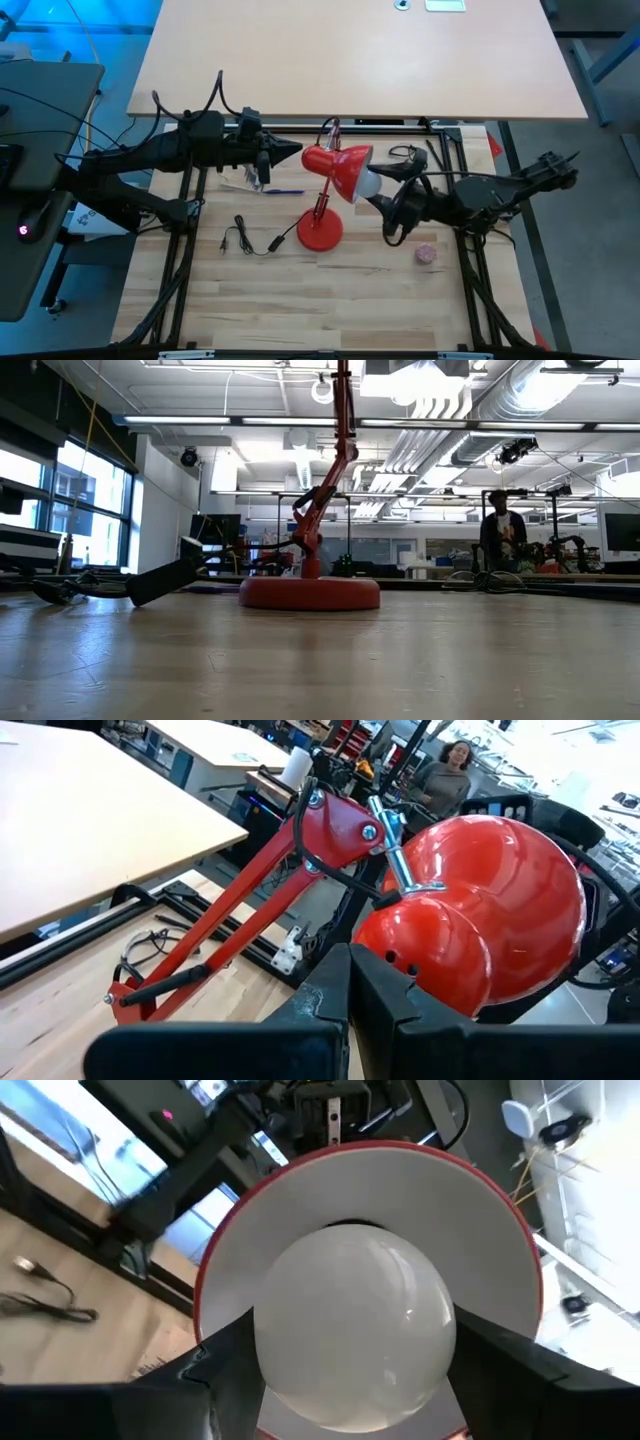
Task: Screw lightbulb
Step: Insert the lightbulb on the lamp
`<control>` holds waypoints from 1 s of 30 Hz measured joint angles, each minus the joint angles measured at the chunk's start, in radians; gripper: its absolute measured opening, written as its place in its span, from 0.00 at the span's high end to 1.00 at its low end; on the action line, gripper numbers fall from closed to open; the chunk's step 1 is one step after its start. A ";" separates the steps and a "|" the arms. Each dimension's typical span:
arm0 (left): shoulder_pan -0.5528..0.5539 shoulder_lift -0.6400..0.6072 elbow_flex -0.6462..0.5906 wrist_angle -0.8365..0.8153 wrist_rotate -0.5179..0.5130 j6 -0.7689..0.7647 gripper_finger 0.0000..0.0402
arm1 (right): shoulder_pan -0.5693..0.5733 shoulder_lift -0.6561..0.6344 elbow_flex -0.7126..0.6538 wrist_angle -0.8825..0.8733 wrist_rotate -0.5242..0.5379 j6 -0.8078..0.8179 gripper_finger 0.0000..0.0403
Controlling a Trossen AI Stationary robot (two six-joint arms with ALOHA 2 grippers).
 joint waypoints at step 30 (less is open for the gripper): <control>0.000 0.000 0.000 0.001 -0.003 0.002 1.00 | 0.008 0.000 0.000 0.006 0.039 1.277 0.37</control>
